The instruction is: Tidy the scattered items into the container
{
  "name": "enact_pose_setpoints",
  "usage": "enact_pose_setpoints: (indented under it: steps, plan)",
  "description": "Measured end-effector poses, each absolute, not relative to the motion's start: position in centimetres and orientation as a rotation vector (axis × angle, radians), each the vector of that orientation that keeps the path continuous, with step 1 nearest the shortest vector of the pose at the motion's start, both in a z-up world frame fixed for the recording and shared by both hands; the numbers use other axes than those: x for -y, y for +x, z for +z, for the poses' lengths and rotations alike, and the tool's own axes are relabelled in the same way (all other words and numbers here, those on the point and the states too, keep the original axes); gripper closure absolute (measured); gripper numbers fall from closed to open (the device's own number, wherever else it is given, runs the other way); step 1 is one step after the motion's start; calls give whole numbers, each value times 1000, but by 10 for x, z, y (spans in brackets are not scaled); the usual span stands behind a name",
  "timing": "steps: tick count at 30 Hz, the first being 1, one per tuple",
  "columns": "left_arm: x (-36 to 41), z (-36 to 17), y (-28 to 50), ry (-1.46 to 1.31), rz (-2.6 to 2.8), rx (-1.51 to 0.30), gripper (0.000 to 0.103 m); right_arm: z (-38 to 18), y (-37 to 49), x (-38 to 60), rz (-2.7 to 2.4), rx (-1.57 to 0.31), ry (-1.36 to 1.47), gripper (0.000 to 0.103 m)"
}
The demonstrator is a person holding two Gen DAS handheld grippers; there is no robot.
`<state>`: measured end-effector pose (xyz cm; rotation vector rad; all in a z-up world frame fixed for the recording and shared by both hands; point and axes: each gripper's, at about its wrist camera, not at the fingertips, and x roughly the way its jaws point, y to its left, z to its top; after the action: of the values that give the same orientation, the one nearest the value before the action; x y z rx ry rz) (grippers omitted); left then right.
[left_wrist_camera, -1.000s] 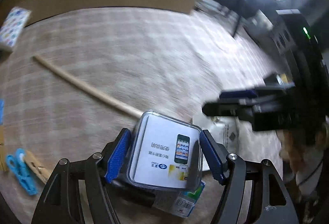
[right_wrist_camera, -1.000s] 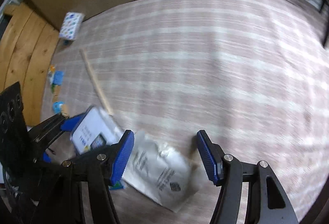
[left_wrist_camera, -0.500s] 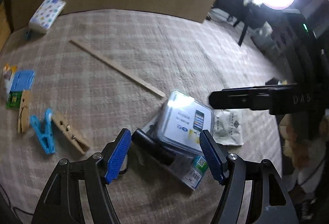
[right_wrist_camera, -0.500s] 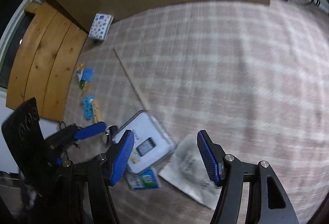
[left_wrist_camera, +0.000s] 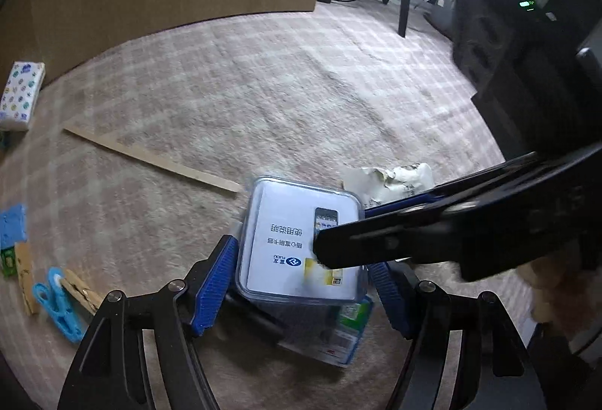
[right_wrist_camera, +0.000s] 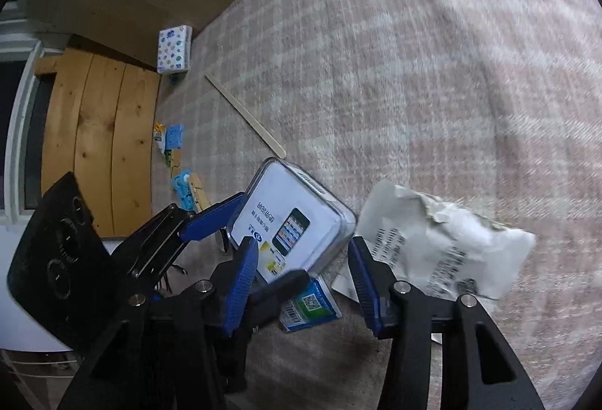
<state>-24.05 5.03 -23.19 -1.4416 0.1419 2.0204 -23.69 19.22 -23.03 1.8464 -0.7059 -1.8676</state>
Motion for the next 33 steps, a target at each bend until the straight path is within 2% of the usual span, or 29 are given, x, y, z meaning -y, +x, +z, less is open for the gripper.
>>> enact_pose_setpoints:
  steps: [7, 18, 26, 33]
  plan:
    - [-50, -227, -221, -1449, 2022, -26, 31, -234, -227, -197, -1914, 728, 1847, 57]
    - [-86, -187, -180, -1350, 2091, -62, 31, -186, -193, -224, -2063, 659, 1707, 57]
    - [-151, -156, -162, -1265, 2070, -94, 31, -162, -163, -285, -2165, 774, 1629, 57]
    - [-249, -120, -140, -1144, 1987, -150, 31, -133, -133, -371, -2285, 897, 1557, 57]
